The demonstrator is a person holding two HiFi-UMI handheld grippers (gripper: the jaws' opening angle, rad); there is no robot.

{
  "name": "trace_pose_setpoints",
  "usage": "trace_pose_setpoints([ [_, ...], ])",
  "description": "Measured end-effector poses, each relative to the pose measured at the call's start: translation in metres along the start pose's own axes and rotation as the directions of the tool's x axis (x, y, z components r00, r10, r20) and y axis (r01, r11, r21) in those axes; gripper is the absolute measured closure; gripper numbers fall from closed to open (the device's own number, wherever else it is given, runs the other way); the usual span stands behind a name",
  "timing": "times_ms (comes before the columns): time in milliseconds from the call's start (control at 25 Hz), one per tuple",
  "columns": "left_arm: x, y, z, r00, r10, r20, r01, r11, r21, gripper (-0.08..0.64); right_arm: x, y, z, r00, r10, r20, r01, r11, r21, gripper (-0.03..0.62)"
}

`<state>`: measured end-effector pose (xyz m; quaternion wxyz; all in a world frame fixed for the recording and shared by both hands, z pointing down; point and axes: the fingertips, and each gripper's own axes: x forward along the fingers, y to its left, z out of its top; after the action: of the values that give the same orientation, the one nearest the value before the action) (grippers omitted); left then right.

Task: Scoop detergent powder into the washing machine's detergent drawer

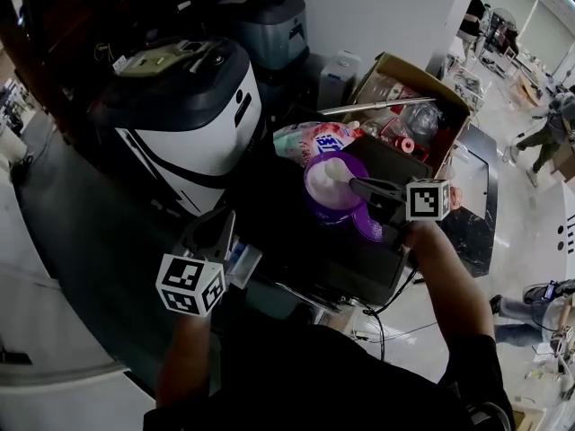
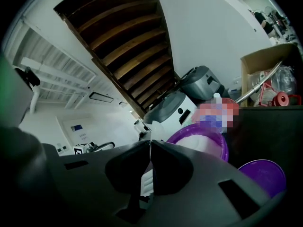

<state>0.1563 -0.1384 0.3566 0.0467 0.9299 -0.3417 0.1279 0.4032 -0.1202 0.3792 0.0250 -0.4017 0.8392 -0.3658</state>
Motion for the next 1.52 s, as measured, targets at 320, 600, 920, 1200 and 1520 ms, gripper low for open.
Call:
trace_pose_setpoints([
  [320, -0.028, 0.028, -0.009, 1.0, 0.016, 0.015, -0.016, 1.0, -0.005, 0.554, 0.031, 0.046, 0.001, 1.0, 0.03, -0.003, -0.03, 0.999, -0.024, 0.572],
  [600, -0.065, 0.067, -0.027, 0.999, 0.032, 0.017, -0.032, 0.999, -0.012, 0.554, 0.085, 0.1, -0.021, 0.996, 0.081, -0.032, -0.082, 0.996, -0.026, 0.572],
  [920, -0.106, 0.096, -0.058, 1.0, 0.029, 0.003, -0.029, 0.999, -0.04, 0.554, 0.136, 0.14, -0.062, 0.989, 0.141, -0.032, -0.14, 0.99, 0.035, 0.572],
  [1200, -0.13, 0.105, -0.084, 1.0, 0.009, -0.013, -0.01, 0.998, -0.064, 0.554, 0.166, 0.157, -0.113, 0.988, 0.144, -0.062, -0.139, 0.987, 0.08, 0.572],
  [1520, -0.129, 0.109, -0.104, 1.0, 0.011, -0.028, -0.014, 0.995, -0.101, 0.554, 0.19, 0.155, -0.165, 0.984, 0.149, -0.099, -0.133, 0.98, 0.147, 0.572],
])
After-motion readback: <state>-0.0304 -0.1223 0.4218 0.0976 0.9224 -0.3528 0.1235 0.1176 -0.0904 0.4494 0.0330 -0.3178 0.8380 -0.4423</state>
